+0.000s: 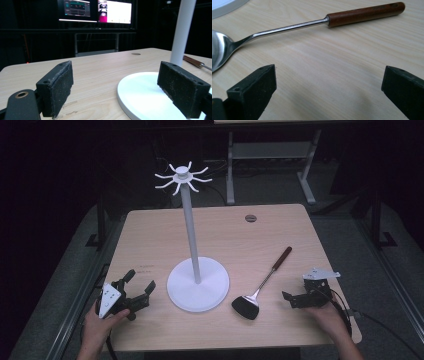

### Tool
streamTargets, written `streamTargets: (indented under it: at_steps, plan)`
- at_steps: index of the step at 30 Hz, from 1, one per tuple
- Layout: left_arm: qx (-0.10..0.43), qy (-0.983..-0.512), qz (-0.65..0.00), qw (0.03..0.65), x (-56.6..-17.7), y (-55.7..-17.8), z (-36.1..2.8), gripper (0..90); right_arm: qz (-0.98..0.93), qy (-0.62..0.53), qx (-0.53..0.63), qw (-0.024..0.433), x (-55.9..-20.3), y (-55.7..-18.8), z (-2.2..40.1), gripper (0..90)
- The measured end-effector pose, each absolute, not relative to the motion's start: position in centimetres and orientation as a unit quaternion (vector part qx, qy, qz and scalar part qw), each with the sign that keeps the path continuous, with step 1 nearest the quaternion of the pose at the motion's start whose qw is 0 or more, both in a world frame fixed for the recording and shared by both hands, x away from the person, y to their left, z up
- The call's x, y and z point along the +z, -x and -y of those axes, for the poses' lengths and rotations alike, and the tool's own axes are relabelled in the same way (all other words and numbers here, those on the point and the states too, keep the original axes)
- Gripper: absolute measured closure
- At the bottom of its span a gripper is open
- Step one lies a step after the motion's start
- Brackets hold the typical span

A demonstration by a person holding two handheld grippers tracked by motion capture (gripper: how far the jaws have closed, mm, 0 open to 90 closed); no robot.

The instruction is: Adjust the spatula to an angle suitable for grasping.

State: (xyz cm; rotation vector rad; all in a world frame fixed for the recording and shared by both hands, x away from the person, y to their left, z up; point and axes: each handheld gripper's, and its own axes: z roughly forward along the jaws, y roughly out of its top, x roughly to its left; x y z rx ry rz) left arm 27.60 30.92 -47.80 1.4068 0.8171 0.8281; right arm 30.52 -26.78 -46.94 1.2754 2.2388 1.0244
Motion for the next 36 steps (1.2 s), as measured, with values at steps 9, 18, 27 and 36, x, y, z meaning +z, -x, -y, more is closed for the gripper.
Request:
streamTargets:
  at_steps: [9,18,27,36]
  plan:
    - [0.357,-0.608,-0.351,0.616,-47.8,-27.6,-30.8,13.6,-0.788,-0.457,0.366,0.190,-46.6,-31.3,26.9,3.3]
    - [0.349,-0.600,-0.355,0.626,-47.8,-27.6,-31.1,14.1,-0.782,-0.462,0.366,0.203,-46.0,-31.7,27.4,5.6]
    - [0.348,-0.602,-0.352,0.627,-47.8,-27.7,-31.2,14.2,-0.770,-0.471,0.372,0.217,-45.3,-32.5,28.0,13.5]
    - [0.347,-0.601,-0.352,0.627,-47.8,-27.6,-31.2,14.2,-0.771,-0.466,0.379,0.214,-44.7,-33.4,27.9,30.1]
